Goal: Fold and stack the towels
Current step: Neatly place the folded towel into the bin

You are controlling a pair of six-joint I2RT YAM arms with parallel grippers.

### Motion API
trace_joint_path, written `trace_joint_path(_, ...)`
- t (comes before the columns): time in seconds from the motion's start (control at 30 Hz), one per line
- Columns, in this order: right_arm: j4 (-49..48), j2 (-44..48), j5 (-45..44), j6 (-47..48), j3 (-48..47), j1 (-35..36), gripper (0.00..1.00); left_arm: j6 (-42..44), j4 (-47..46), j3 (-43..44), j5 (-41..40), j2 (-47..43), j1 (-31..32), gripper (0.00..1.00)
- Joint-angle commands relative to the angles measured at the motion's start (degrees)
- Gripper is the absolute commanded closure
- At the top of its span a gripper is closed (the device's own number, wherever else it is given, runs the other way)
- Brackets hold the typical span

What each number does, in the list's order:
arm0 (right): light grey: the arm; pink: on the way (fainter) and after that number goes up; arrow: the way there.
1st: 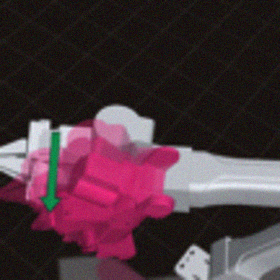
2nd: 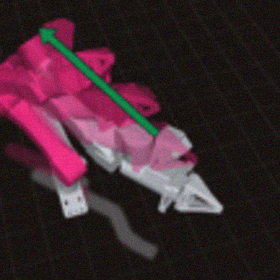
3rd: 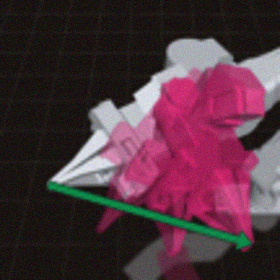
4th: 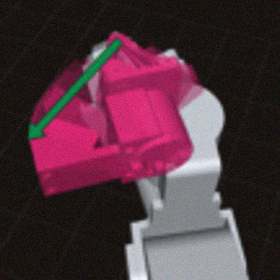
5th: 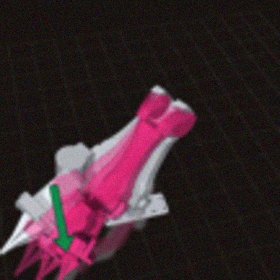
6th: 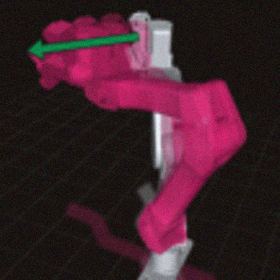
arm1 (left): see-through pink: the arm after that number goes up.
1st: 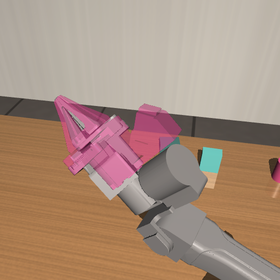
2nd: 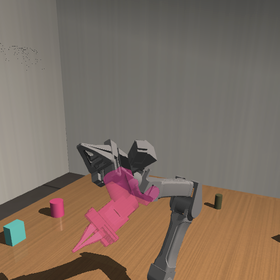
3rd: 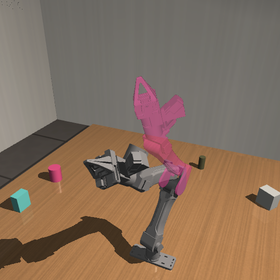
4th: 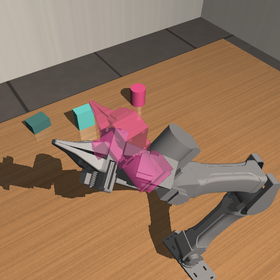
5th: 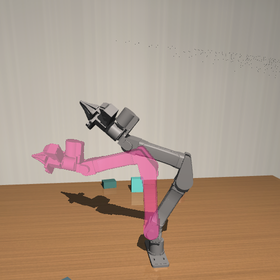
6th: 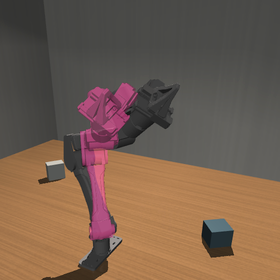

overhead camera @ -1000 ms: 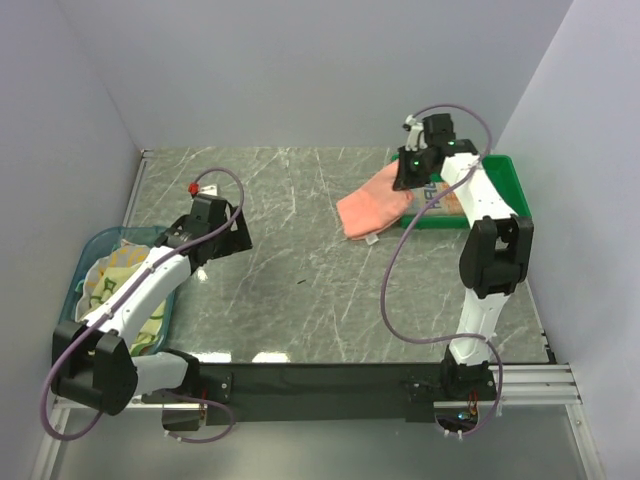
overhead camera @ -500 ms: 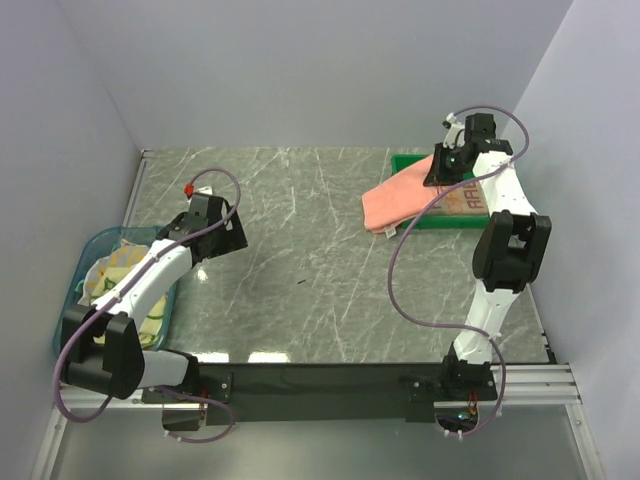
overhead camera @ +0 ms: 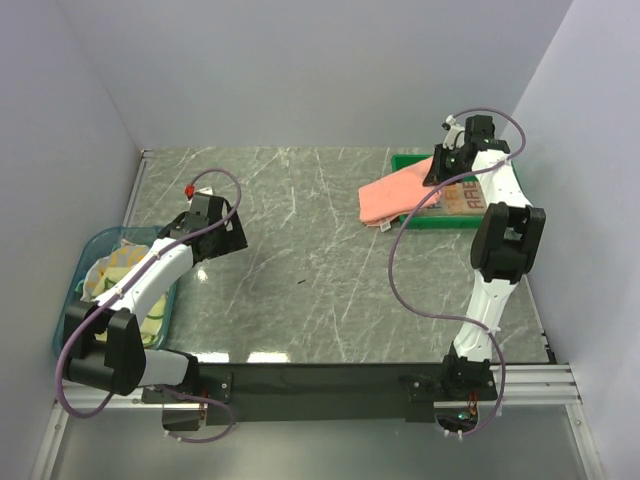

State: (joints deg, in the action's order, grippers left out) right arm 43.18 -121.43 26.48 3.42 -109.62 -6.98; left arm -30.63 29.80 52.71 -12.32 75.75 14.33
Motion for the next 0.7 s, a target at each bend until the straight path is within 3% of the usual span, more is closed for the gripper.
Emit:
trace_joint_path(0.0,1.04,1.45,-1.69,2.82,-1.83,-1.71,1.0,0.57,-1.06,0.55,-0.17,0.19,-0.26,0.01)
trace_joint_path(0.67,0.77,-1.09,-15.4,7.83,-2.08,-4.88,1.0,0.75,-1.33,0.82,0.54,2.04,-0.35,0.01)
